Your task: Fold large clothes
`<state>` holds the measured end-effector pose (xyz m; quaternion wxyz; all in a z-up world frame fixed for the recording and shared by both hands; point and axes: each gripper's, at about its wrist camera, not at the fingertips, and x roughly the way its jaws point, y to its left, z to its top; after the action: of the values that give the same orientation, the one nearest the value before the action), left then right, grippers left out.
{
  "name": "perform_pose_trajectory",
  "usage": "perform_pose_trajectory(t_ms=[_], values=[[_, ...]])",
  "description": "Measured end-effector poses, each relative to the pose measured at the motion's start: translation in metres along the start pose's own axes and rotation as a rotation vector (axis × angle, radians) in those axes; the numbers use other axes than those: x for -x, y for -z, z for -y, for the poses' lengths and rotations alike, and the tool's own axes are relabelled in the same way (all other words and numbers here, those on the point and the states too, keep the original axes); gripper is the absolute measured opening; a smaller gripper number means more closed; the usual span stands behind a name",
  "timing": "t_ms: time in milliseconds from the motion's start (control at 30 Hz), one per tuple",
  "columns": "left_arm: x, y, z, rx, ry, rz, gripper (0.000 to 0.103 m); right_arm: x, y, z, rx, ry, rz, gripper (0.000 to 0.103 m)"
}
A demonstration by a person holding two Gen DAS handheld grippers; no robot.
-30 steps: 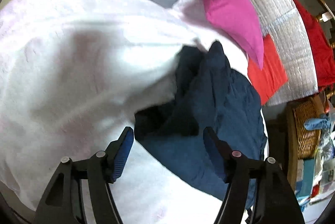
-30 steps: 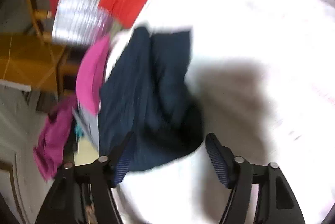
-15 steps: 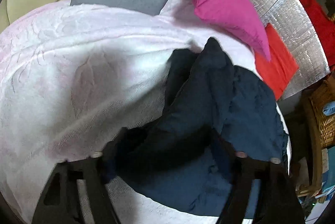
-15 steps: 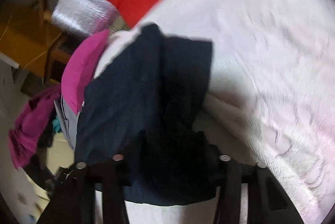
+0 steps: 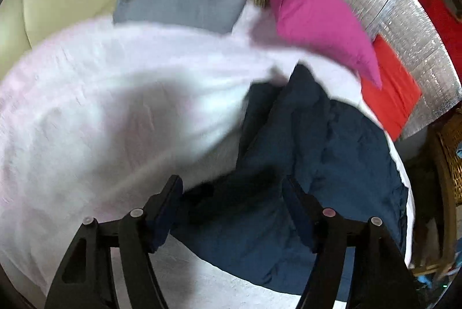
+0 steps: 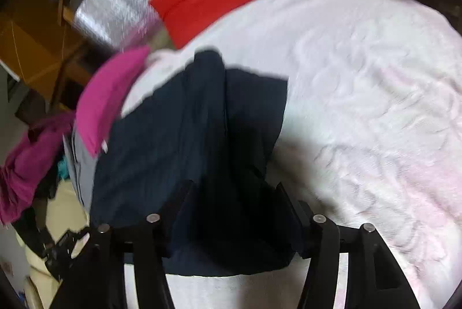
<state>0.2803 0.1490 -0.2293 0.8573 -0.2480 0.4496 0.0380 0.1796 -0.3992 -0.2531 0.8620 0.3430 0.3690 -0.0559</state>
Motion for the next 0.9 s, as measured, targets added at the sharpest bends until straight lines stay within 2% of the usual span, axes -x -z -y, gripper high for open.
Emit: perform_pose_trajectory(t_ms=[100,167,233,300,367,467,500,533,600,767,900], values=[[0.022,-0.002,0.013,-0.056,-0.008,0.113,0.072,0.022,-0.001,-0.015,0.046,-0.001,0.141,0.062],[0.034,0.002,0.025,-0.119,-0.010,0.184,0.072,0.025,-0.002,-0.027,0.086,-0.043,0.174,0.062],[0.035,0.004,0.038,-0.179,-0.008,0.213,0.073,0.020,0.002,-0.040,0.141,-0.051,0.173,0.060],[0.029,0.009,0.051,-0.240,0.002,0.201,0.073,0.008,0.004,-0.049,0.167,-0.051,0.129,0.050],[0.022,0.015,0.062,-0.298,0.001,0.170,0.073,-0.008,0.007,-0.052,0.171,-0.041,0.074,0.050],[-0.001,0.021,0.072,-0.357,-0.060,0.089,0.073,-0.031,0.007,-0.047,0.164,0.025,0.004,0.050],[-0.009,0.024,0.071,-0.362,-0.076,0.057,0.073,-0.040,0.007,-0.044,0.158,0.039,-0.025,0.047],[-0.026,0.025,0.068,-0.359,-0.110,-0.013,0.073,-0.045,0.009,-0.038,0.156,0.043,-0.053,0.046],[-0.037,0.027,0.062,-0.342,-0.112,-0.046,0.075,-0.046,0.013,-0.035,0.167,0.037,-0.050,0.046],[-0.028,0.018,0.057,-0.296,-0.074,-0.008,0.076,-0.032,0.012,-0.038,0.165,0.017,0.003,0.046],[-0.017,0.010,0.062,-0.299,-0.034,0.054,0.076,-0.017,0.005,-0.053,0.193,-0.011,0.090,0.047]])
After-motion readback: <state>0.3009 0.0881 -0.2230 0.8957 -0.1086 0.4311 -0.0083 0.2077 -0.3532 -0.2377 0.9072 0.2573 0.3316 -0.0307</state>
